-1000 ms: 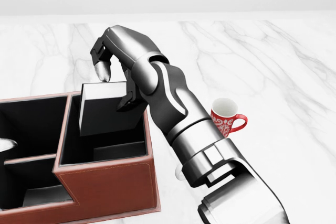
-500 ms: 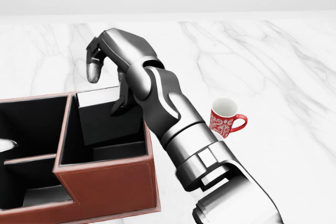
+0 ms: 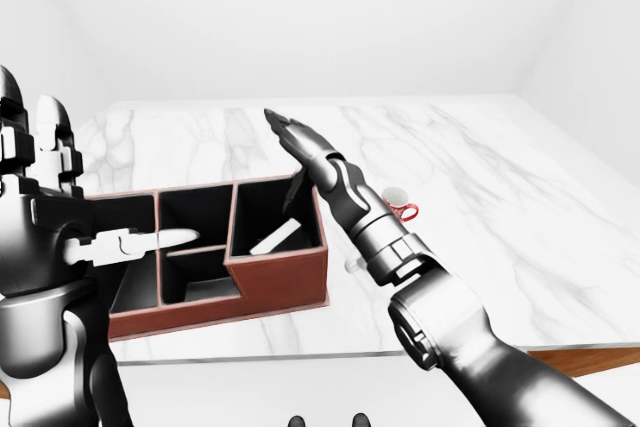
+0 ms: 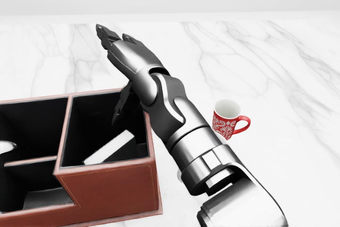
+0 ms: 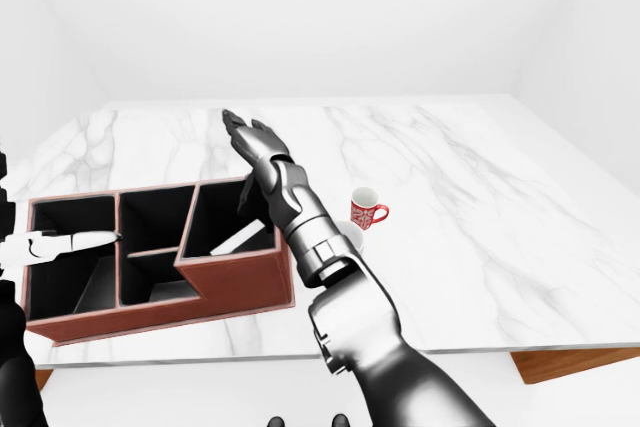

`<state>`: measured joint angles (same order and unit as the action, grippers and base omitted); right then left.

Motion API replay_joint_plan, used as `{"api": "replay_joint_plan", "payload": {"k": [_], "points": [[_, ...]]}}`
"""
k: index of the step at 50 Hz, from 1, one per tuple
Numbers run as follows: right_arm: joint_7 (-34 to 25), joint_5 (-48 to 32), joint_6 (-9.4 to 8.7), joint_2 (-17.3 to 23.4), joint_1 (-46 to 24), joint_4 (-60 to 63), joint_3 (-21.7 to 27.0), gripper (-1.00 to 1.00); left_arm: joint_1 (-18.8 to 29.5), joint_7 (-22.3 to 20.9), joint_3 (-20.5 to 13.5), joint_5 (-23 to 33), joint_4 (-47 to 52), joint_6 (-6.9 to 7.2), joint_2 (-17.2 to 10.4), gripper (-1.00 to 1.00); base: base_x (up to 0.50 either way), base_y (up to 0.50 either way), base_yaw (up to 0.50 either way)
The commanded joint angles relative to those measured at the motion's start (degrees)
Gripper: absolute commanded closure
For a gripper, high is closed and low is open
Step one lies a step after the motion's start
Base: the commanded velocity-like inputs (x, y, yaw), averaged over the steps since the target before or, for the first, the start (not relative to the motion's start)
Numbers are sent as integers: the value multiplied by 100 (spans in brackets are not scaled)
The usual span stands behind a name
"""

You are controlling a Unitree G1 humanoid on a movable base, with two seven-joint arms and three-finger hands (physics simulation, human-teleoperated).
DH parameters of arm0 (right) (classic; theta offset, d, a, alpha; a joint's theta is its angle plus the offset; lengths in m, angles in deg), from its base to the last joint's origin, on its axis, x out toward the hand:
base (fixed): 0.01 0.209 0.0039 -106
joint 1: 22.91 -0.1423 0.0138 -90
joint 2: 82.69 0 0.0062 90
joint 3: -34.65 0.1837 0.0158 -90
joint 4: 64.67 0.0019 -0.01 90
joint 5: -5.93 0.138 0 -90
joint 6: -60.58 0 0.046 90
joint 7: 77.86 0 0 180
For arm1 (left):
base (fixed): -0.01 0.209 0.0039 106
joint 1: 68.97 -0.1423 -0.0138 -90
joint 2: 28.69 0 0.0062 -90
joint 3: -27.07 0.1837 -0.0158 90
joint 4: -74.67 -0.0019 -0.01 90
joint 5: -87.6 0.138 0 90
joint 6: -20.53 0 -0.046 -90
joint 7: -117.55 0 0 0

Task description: Pick up the book and place it in the right compartment of the caddy.

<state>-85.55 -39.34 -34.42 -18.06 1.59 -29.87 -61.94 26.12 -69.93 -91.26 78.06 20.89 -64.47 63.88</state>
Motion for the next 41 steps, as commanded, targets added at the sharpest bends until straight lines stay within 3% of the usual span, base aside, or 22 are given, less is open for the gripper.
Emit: {"api": "replay_joint_plan", "payload": {"k": [1, 7, 15, 17, 23, 27, 28, 32, 35, 41], "points": [[-248, 248, 0, 328, -729, 197, 219, -100, 87, 21, -49, -46, 64, 0, -80, -100, 0, 0, 0], [-314, 546, 0, 743, -1484, -66, 394, -100, 347, 91, -87, -94, 125, 0, -284, -100, 0, 0, 0], [-316, 835, 0, 1329, -2328, -370, 592, -100, 1208, 246, -371, -399, 231, 0, -1124, -100, 0, 0, 0], [-364, 885, 0, 1502, -2531, -447, 629, -100, 1535, 278, -392, -473, 190, 0, -1443, -100, 0, 0, 0], [-348, 1013, 0, 1841, -2883, -673, 735, -100, 2259, 393, -346, -730, 33, 0, -2061, -100, 0, 0, 0], [-296, 1126, 0, 2122, -3164, -767, 834, -100, 2940, 416, -119, -857, -248, 0, -2604, -100, 0, 0, 0], [-315, 1173, 0, 2254, -3296, -798, 884, -100, 3301, 413, -51, -937, -410, 0, -2827, -100, 0, 0, 0], [-343, 1307, 0, 2525, -3594, -847, 965, -100, 4053, 453, 119, -1165, -837, 0, -3276, -100, 0, 0, 0], [-427, 1372, 0, 2799, -3880, -887, 1015, -100, 4751, 407, 500, -1209, -1289, 0, -3661, -100, 0, 0, 0], [-525, 1451, 0, 3158, -4271, -920, 1067, -100, 5939, 205, 1050, -1086, -2013, 0, -4012, -100, 0, 0, 0]]}}
